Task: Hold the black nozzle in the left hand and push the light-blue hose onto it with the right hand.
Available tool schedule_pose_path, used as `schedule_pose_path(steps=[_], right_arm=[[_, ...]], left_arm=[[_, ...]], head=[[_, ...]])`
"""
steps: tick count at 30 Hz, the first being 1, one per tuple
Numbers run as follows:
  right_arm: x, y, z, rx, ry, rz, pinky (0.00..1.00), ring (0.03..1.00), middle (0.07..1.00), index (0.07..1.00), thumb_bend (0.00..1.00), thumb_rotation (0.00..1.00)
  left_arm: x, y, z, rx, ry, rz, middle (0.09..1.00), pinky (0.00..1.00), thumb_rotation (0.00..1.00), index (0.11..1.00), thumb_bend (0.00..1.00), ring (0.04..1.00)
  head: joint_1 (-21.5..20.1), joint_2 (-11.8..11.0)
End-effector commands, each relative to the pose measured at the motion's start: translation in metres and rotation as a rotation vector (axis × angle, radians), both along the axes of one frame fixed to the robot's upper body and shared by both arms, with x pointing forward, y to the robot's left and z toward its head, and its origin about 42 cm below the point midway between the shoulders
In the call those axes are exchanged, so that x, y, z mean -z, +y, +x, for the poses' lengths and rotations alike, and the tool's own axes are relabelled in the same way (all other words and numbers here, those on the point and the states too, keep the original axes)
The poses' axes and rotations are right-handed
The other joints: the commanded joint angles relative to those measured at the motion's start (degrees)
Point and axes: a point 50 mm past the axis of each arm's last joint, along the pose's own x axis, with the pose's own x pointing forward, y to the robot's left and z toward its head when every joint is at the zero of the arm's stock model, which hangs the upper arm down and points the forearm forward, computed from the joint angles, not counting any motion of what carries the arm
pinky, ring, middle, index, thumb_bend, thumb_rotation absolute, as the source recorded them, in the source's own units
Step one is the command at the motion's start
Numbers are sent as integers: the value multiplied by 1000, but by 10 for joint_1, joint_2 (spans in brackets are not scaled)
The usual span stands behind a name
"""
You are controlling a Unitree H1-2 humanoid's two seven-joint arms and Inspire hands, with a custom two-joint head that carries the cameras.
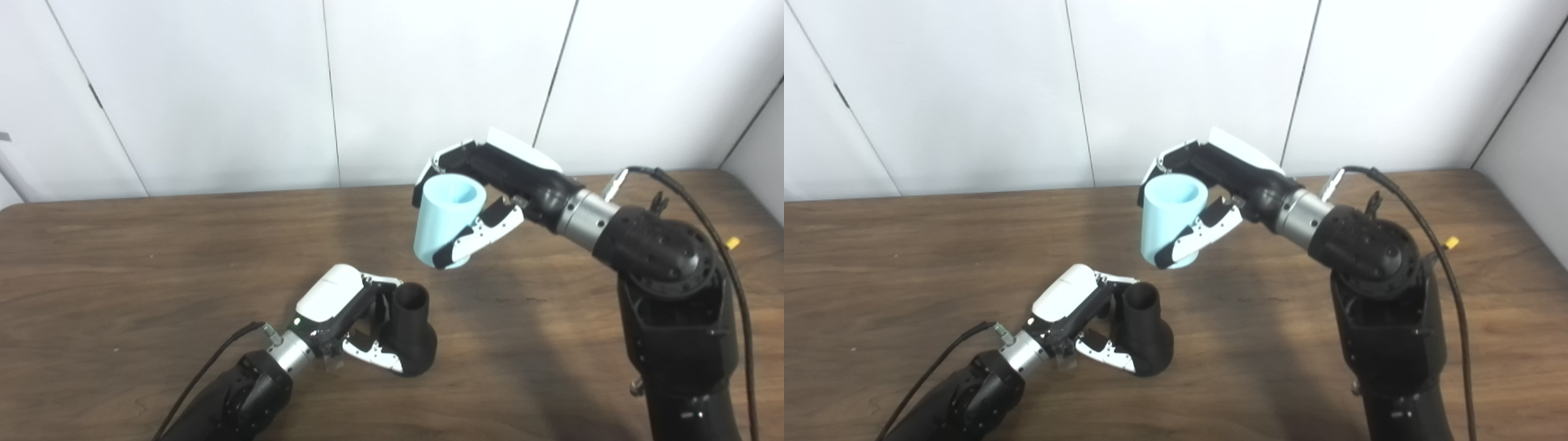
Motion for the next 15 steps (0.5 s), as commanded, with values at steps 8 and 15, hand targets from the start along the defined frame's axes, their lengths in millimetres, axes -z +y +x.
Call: schedule_pose_path(steps=[8, 15], right_arm=[[8, 9, 3, 33, -28, 39, 324, 419, 474, 516, 518, 0], [19, 11, 8, 51, -20, 75, 317, 417, 472, 516, 518, 0]], left_arm=[[69, 4, -44, -8, 223, 148, 425, 249, 0, 510, 500, 380], [69, 3, -46, -4, 223, 143, 424, 238, 0, 511, 500, 379]], head=[[6, 5], [10, 9]])
